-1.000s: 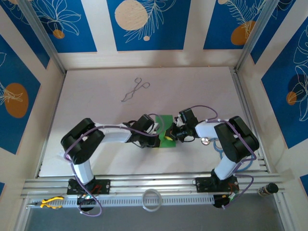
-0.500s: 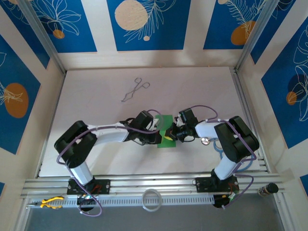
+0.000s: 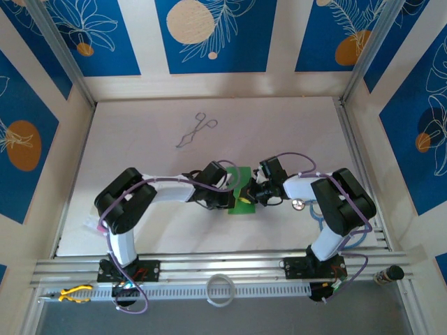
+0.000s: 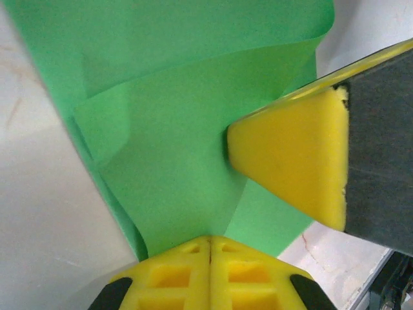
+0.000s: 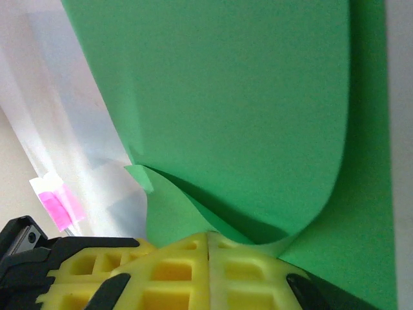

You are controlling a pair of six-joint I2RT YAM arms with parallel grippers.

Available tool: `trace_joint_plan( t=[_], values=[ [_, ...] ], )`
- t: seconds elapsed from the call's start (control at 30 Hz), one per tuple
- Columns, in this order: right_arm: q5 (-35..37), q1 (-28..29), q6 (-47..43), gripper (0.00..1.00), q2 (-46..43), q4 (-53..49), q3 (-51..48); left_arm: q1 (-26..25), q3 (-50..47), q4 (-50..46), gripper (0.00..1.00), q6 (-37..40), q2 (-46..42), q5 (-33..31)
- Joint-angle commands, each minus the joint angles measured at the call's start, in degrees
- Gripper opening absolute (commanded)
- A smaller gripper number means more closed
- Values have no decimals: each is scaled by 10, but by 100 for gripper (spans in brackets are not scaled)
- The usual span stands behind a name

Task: Fold a paper plane with a square sheet of paper (pick it up from the middle)
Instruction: Fold the triangle a second time at the center of the table.

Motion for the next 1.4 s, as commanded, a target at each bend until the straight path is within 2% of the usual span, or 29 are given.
trace_joint_plan(
  t=[0.0,0.27,0.43,0.63,0.83,1.2,1.37],
  values=[
    [9,-4,-10,0,-6,-43,11,3,-28,-30,0,7,8,-17],
    [24,-12,-30,3,-65,-69,41,2,-72,-11,0,2,2,-11],
    [-9,4,-27,3,-38,-30,45,2,-63,-19,0,8,3,-15],
    [30,19,-13,2,7,-31,35,2,-59,-25,0,9,2,-19],
    [15,-23,-9,1,19,10,-6,2,-63,-24,0,13,2,-18],
    [8,-107,-44,2,20,54,-19,2,-71,-8,0,10,6,-11],
    [-19,-117,-51,4,-40,61,-25,1,-72,-6,0,6,6,-13]
  ],
)
